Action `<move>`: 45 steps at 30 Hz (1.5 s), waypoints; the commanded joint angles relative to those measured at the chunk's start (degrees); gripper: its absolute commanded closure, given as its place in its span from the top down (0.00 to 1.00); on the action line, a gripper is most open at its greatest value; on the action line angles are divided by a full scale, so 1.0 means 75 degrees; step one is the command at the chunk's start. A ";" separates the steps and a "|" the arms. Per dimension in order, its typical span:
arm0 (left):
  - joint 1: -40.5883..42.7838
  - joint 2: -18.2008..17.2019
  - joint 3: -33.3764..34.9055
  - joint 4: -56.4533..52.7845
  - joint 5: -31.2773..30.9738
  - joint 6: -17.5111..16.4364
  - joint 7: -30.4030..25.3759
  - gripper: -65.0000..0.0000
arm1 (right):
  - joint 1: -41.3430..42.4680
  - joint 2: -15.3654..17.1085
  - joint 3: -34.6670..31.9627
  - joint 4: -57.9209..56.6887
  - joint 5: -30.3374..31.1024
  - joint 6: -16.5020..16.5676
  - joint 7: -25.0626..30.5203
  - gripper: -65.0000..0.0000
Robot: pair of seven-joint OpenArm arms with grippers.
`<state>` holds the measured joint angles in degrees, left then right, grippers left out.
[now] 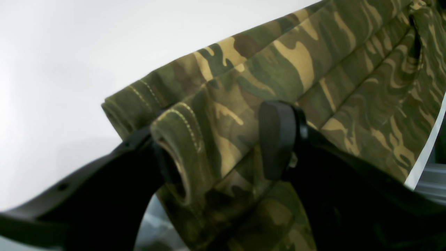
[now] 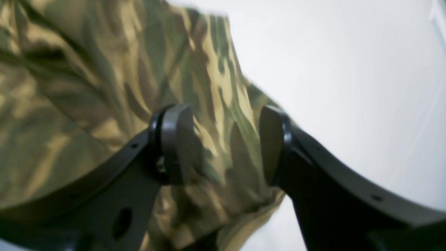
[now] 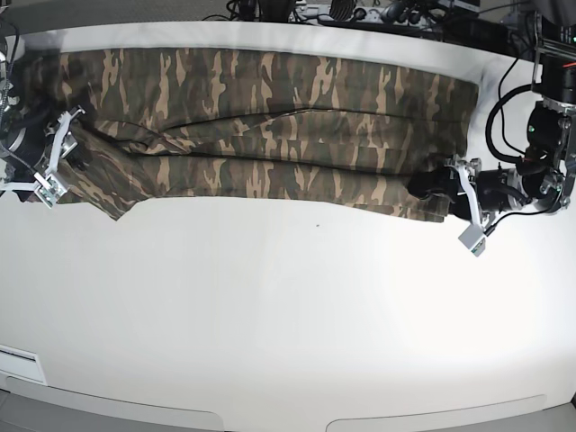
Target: Fold the T-shirt properly
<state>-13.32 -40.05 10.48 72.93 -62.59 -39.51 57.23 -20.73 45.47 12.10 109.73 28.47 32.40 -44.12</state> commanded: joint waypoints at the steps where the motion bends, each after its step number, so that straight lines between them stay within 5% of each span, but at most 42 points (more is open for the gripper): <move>1: -0.0047 -0.0122 -0.0012 0.0020 0.0146 0.0044 0.0213 0.55 | 0.0236 0.0102 0.0093 -0.0114 -0.0035 -0.0067 0.0143 0.51; 5: -0.0044 -0.0119 -0.0012 0.0020 0.0140 0.0047 0.0221 0.55 | 0.0909 -0.0213 0.0093 -0.0970 0.0187 0.0047 0.0254 0.51; 11: -0.0047 -0.0119 -0.0012 0.0020 0.0143 0.0044 0.0219 0.55 | 0.1874 -0.0714 0.0090 -0.1950 0.1166 0.0979 -0.0379 0.51; 20: -0.0047 -0.0119 -0.0012 0.0020 0.0140 0.0047 0.0216 0.55 | 0.2900 -0.0901 0.0085 -0.4141 0.1335 0.0723 -0.0729 0.51; 30: -0.0047 -0.0117 -0.0012 0.0020 0.0137 0.0047 0.0189 0.55 | 0.3229 -0.0898 0.0085 -0.5152 0.4503 0.1013 -0.2754 0.51; 37: -0.0044 -0.0117 -0.0012 0.0020 0.0140 0.0047 0.0192 0.55 | 0.3229 -0.0898 0.0085 -0.5152 0.5750 0.1013 -0.3657 0.50; 40: -0.0047 -0.0117 -0.0012 0.0020 0.0137 0.0047 0.0189 0.55 | 0.3229 -0.0895 0.0085 -0.5147 0.6050 0.1013 -0.3844 0.45; 45: -0.0047 -0.0119 -0.0012 0.0020 0.0140 0.0047 0.0192 0.55 | 0.3232 -0.0895 0.0085 -0.5147 0.6438 0.1013 -0.3899 0.23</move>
<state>-13.32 -40.03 10.48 72.93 -62.78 -39.51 57.21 2.57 37.39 12.29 70.52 75.29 39.70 -73.78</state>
